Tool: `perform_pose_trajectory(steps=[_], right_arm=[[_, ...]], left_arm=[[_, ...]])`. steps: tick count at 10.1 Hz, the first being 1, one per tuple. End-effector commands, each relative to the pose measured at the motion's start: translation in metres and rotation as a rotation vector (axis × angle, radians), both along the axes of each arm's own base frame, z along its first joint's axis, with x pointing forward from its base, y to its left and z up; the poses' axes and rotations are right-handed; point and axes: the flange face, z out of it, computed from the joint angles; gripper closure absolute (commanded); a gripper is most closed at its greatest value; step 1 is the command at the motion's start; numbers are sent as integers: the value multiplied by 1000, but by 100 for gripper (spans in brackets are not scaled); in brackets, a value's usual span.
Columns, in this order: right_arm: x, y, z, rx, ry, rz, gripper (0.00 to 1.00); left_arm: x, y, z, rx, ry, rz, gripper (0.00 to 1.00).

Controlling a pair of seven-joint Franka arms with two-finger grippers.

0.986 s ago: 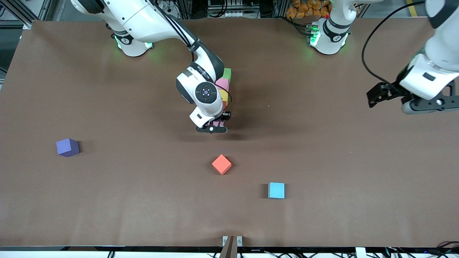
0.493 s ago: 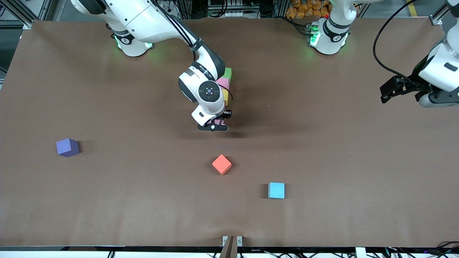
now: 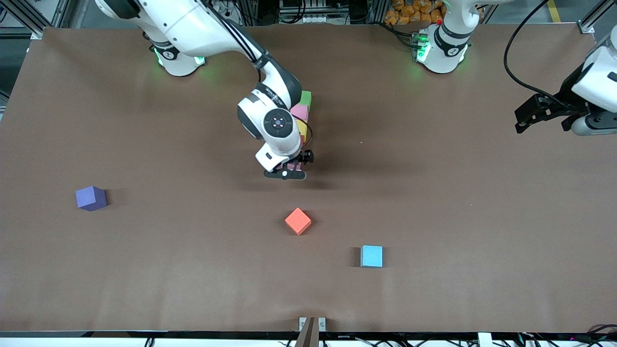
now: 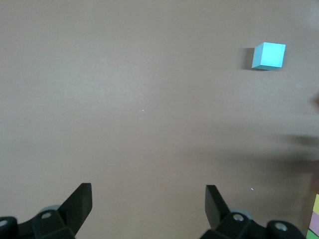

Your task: Arrange blocks into number 1

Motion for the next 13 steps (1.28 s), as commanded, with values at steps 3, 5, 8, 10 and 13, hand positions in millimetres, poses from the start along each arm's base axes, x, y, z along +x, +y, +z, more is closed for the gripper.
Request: perform_pose_trajectory(steps=[3, 5, 8, 10, 13], right_arm=[[34, -80, 142, 2, -83, -119, 0], [55, -147, 204, 8, -128, -220, 0], [60, -270, 284, -39, -130, -130, 0], [57, -344, 312, -61, -113, -39, 0], [50, -407, 325, -69, -66, 20, 0]], left_arm=[[-7, 4, 7, -43, 1, -11, 0], [-8, 1, 8, -44, 0, -14, 0], [-10, 1, 12, -43, -7, -16, 0], [-10, 1, 12, -43, -7, -16, 0], [-10, 1, 11, -43, -5, -16, 0]])
